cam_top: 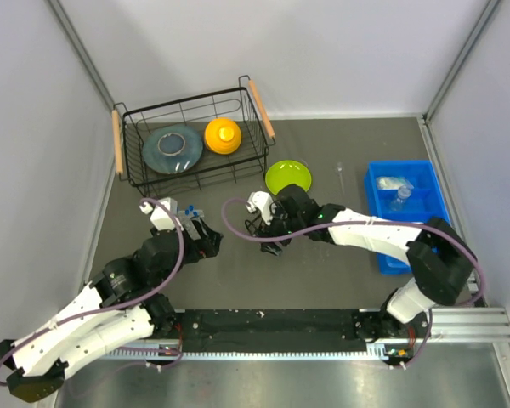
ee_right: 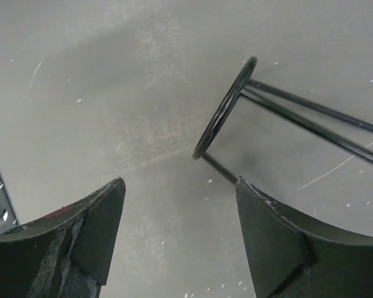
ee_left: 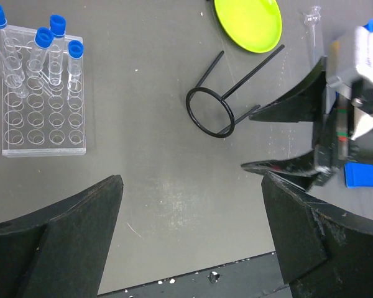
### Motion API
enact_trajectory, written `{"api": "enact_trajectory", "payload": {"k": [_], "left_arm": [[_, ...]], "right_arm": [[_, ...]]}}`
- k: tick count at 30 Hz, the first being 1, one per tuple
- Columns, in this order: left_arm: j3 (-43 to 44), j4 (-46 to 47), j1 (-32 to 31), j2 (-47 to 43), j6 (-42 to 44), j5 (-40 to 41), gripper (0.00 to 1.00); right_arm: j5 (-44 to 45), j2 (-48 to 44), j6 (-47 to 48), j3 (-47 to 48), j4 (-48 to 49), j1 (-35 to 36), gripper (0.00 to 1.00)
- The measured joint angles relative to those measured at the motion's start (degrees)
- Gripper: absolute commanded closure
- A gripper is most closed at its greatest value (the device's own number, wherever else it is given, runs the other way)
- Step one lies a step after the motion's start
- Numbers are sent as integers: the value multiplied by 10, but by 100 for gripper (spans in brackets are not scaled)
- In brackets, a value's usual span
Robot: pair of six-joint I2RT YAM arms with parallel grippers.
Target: Organize the chemistry lab equipment
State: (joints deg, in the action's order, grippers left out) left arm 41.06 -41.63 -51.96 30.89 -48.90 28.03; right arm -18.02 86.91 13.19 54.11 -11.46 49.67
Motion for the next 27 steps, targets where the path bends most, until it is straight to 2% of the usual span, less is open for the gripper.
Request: {"api": "enact_trajectory", "payload": {"k": [3,9,10,12,13,16,22,27], "left_arm": [[0,-10,0,-13,-10,4,1],[0,-23,0,-19,-20,8,1],[0,-24,0,-19,-20,9,1],[0,-24,0,-19,-20,10,1],[0,-25,0,-19,-20,10,1],[0,-26,0,-19,-20,12,1],[-5,-26,0,-28,-19,14,1],[-17,-19,0,-35,-13,14,1]], "right_arm": [[19,35,-25,17,22,7,37],[37,76,-60,39,55,17,58],[40,83,-65,42,60,21,66],[49,92,-70,44,63,28,74],[52,96,-72,45,63,31,84],[70,103,-84,53,50,41,99],[111,97,-87,64,13,45,100],[97,26,-63,57,-58,43,100]]}}
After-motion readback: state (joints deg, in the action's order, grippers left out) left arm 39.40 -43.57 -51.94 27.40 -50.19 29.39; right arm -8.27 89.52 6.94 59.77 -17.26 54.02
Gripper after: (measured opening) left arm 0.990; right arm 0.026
